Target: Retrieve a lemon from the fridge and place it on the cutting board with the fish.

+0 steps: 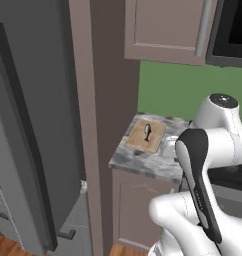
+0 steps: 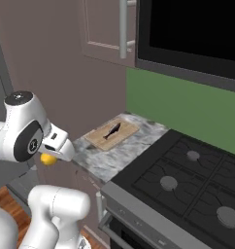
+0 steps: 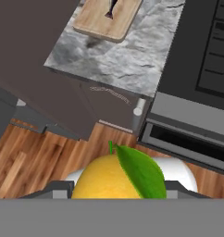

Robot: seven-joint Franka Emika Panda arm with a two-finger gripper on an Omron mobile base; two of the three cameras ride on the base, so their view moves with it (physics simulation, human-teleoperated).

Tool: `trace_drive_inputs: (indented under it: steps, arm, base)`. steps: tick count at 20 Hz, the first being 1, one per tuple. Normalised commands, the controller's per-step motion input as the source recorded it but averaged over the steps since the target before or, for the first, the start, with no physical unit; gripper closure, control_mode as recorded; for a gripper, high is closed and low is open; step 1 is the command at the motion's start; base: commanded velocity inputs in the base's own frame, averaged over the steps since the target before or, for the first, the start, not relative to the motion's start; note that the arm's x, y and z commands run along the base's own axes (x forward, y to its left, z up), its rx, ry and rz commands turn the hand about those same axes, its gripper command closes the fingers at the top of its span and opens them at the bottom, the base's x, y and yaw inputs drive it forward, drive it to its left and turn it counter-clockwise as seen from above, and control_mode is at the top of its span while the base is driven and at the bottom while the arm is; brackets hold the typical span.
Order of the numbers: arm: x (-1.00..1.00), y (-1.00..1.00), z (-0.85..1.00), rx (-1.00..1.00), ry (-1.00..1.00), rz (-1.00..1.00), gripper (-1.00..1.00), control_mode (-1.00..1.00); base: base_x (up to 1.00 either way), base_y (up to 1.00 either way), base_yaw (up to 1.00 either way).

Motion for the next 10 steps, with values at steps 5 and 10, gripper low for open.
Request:
trace_drive_inputs:
  steps: [5,10]
  arm:
    - [0.00,0.00,0.00,0.00,0.00,0.00,1.00,1.00]
    - [0.00,0.00,0.00,0.00,0.00,0.00,1.00,1.00]
  base:
    - [0.38,-0.37,-0.07]
    - [0.34,-0.03,-0.10]
